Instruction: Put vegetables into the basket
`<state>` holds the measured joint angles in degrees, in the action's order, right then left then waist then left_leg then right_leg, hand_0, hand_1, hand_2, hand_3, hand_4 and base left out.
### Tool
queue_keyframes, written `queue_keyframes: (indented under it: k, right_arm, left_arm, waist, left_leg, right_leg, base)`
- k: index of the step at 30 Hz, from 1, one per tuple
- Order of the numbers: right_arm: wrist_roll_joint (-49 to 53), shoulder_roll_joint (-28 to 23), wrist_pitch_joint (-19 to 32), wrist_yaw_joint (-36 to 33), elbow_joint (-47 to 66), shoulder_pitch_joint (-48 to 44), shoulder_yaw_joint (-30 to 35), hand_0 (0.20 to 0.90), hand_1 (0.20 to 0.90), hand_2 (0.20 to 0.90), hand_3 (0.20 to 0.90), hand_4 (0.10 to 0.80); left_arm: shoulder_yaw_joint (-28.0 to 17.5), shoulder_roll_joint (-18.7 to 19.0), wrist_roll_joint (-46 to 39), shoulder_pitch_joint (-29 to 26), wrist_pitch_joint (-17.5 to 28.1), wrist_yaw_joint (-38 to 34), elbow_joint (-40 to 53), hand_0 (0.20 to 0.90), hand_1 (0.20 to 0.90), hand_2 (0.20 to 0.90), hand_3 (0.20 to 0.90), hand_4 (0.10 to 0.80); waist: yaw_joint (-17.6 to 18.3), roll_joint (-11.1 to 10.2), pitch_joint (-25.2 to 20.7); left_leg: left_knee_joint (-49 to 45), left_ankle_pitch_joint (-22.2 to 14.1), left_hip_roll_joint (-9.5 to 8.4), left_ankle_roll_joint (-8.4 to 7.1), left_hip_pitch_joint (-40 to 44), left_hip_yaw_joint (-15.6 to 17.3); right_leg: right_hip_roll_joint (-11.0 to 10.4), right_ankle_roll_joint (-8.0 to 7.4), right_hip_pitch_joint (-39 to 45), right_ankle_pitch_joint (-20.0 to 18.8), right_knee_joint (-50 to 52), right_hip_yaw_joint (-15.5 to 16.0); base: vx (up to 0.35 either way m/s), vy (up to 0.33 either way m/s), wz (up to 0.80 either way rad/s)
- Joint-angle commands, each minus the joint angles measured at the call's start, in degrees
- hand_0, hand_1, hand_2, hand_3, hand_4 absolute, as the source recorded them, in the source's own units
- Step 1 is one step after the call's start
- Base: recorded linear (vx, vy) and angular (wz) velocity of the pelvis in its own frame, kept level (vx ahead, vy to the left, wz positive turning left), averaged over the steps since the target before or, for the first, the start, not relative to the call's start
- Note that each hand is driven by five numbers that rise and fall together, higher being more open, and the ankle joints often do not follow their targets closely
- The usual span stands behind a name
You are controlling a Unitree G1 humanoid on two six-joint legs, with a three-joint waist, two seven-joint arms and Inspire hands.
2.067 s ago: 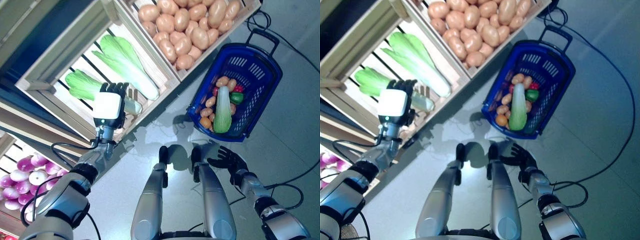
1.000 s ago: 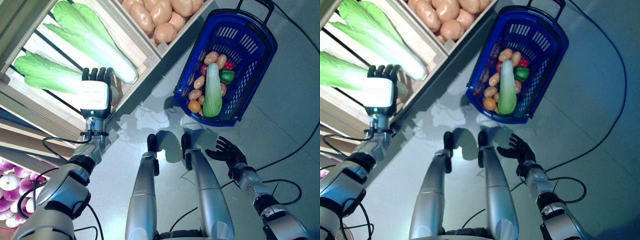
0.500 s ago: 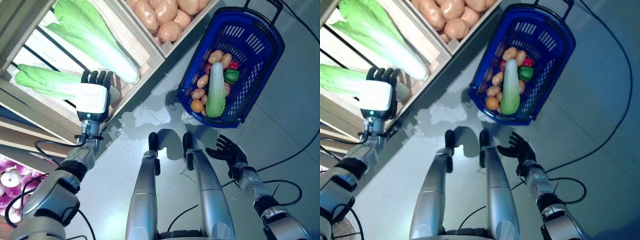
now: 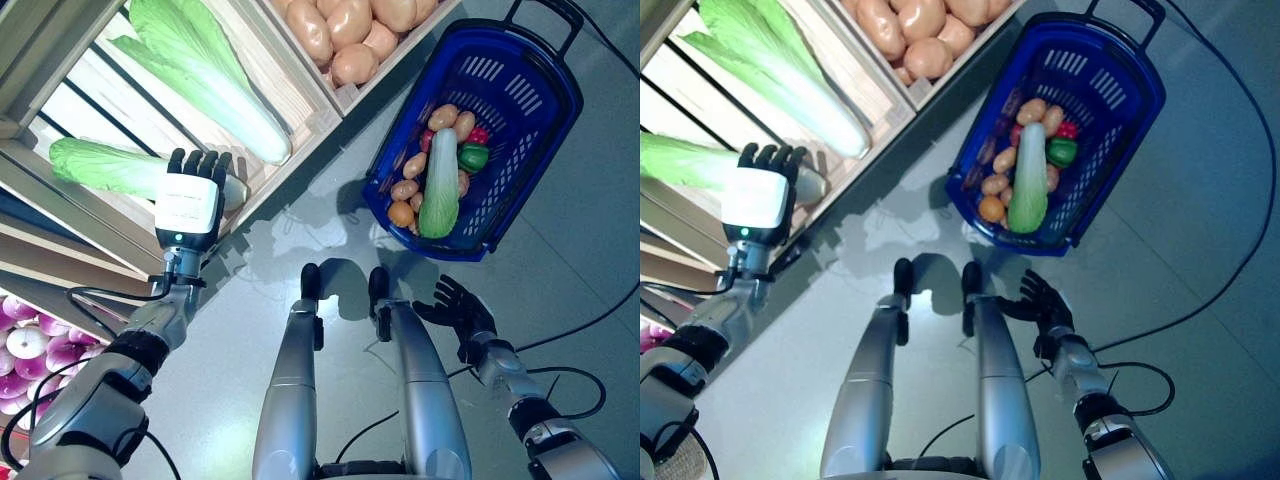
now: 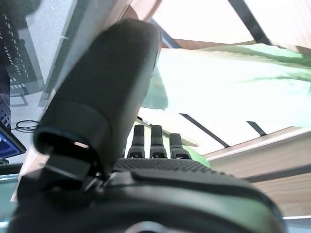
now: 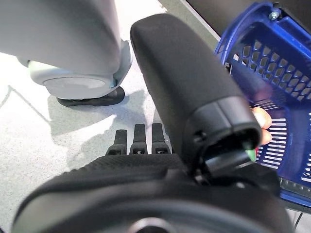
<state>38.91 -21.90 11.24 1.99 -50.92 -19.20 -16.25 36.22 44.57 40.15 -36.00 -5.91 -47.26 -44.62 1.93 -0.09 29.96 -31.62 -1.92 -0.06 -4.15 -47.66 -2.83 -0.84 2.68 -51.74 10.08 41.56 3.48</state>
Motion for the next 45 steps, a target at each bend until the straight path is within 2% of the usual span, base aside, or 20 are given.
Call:
queue_keyframes:
  k: [1,14,21,22,26,27,28,29,30,39,45]
  right_arm:
    - [2.4,-3.1,3.1,-1.5,4.1,4.6,2.3,0.900,0.900,0.900,0.900,0.800]
    - [2.6,-2.5,2.7,-2.6,4.1,2.3,-0.1,0.900,0.900,0.900,0.900,0.800]
    - [2.7,-2.5,3.5,-2.9,4.4,1.9,-0.9,0.900,0.900,0.900,0.900,0.800]
    - [2.8,-2.6,3.5,-2.9,4.7,1.9,-1.0,0.900,0.900,0.900,0.900,0.800]
    - [2.9,-2.9,4.4,-3.0,5.0,1.7,-1.4,0.900,0.900,0.900,0.900,0.800]
    - [3.0,-2.9,4.5,-2.9,5.0,1.7,-1.5,0.900,0.900,0.900,0.900,0.800]
    - [3.0,-2.9,4.6,-3.0,4.9,1.7,-1.6,0.900,0.900,0.900,0.900,0.800]
    - [2.8,-2.7,4.4,-3.0,5.0,1.6,-1.7,0.900,0.900,0.900,0.900,0.800]
    - [2.8,-2.7,4.4,-3.0,5.0,1.6,-1.7,0.900,0.900,0.900,0.900,0.800]
    - [3.4,-2.3,4.7,-3.2,5.4,1.0,-2.8,0.900,0.900,0.900,0.900,0.800]
    - [4.1,-1.9,5.5,-2.9,5.2,1.5,-2.4,0.900,0.900,0.900,0.900,0.800]
  left_arm:
    - [-2.4,0.6,-1.1,1.1,-1.5,-1.4,-1.6,0.900,0.900,0.900,0.900,0.800]
    - [2.3,-2.1,-3.6,-11.4,-0.6,0.1,-14.4,0.900,0.900,0.900,0.900,0.800]
    - [1.9,-2.5,-5.8,-13.6,-1.9,-5.4,-16.7,0.900,0.900,0.900,0.900,0.800]
    - [1.5,-2.5,-5.9,-13.8,-2.0,-6.4,-17.0,0.851,0.851,0.851,0.851,0.767]
    - [0.2,-2.5,-5.5,-14.8,-0.7,-11.4,-17.3,0.811,0.811,0.811,0.811,0.740]
    - [-0.1,-2.6,-5.3,-15.0,-0.5,-11.6,-17.4,0.766,0.766,0.766,0.766,0.711]
    - [-0.3,-2.6,-5.3,-15.4,0.0,-11.9,-17.8,0.698,0.698,0.698,0.698,0.665]
    - [-0.7,-2.9,-4.8,-15.3,0.9,-11.9,-18.0,0.399,0.399,0.399,0.399,0.466]
    - [-0.7,-2.9,-4.7,-15.4,1.0,-11.8,-18.1,0.300,0.300,0.300,0.300,0.400]
    - [0.1,-3.8,-6.1,-15.2,0.2,-11.9,-18.8,0.300,0.300,0.300,0.300,0.400]
    - [-0.6,-3.4,-6.6,-14.0,2.2,-14.9,-17.5,0.300,0.300,0.300,0.300,0.400]
  waist:
    - [0.7,2.2,-0.2]
    - [2.4,-0.3,-0.2]
    - [2.9,-1.0,-0.2]
    - [3.0,-1.1,-0.2]
    - [3.1,-1.2,-0.2]
    - [3.1,-1.2,-0.2]
    - [3.1,-1.3,-0.2]
    - [3.0,-1.4,-0.2]
    - [3.0,-1.4,-0.2]
    - [2.8,-2.4,-0.2]
    - [2.4,-2.6,-0.2]
  left_leg:
    - [-3.2,-1.5,-1.97,3.95,-1.0,2.8]
    - [-5.1,-1.3,-1.12,4.09,-3.6,2.9]
    - [-4.1,-0.5,-0.95,3.74,-4.1,2.7]
    - [-4.0,-0.4,-0.90,3.70,-4.3,2.8]
    - [-4.4,-0.7,-1.01,3.76,-5.2,2.9]
    - [-4.5,-0.7,-1.08,3.73,-5.3,2.8]
    - [-4.8,-0.8,-1.17,3.67,-5.7,2.7]
    - [-4.9,-0.7,-1.17,3.61,-5.8,2.6]
    - [-4.9,-0.7,-1.17,3.59,-5.9,2.6]
    - [-1.7,0.6,-1.01,3.22,-5.1,2.5]
    - [-1.3,0.4,-0.94,2.88,-3.1,2.1]
  right_leg:
    - [-0.5,-0.60,4.7,-3.5,-4.1,-0.1]
    - [0.5,-0.69,2.3,-3.9,-2.5,-0.2]
    - [0.6,-0.98,2.0,-4.7,-3.9,-0.5]
    - [0.7,-0.96,1.8,-4.7,-4.0,-0.5]
    - [0.9,-0.78,0.7,-4.4,-3.2,-0.4]
    - [0.9,-0.77,0.6,-4.3,-3.0,-0.4]
    - [0.9,-0.82,0.3,-4.3,-2.7,-0.4]
    - [0.9,-0.81,0.2,-4.3,-2.5,-0.3]
    - [0.9,-0.81,0.2,-4.3,-2.5,-0.3]
    - [1.4,-1.05,0.8,-4.8,-4.9,0.1]
    - [1.4,-1.08,3.0,-4.4,-5.5,0.5]
  base:
    - [0.000,0.000,0.00]
    - [0.000,0.000,0.00]
    - [0.002,0.001,0.00]
    - [0.000,0.000,0.00]
    - [-0.027,0.017,0.00]
    - [0.000,0.000,0.00]
    - [0.000,0.000,0.00]
    - [0.000,0.000,0.00]
    - [0.000,0.000,0.00]
    - [-0.018,-0.014,-0.01]
    - [-0.017,-0.048,0.01]
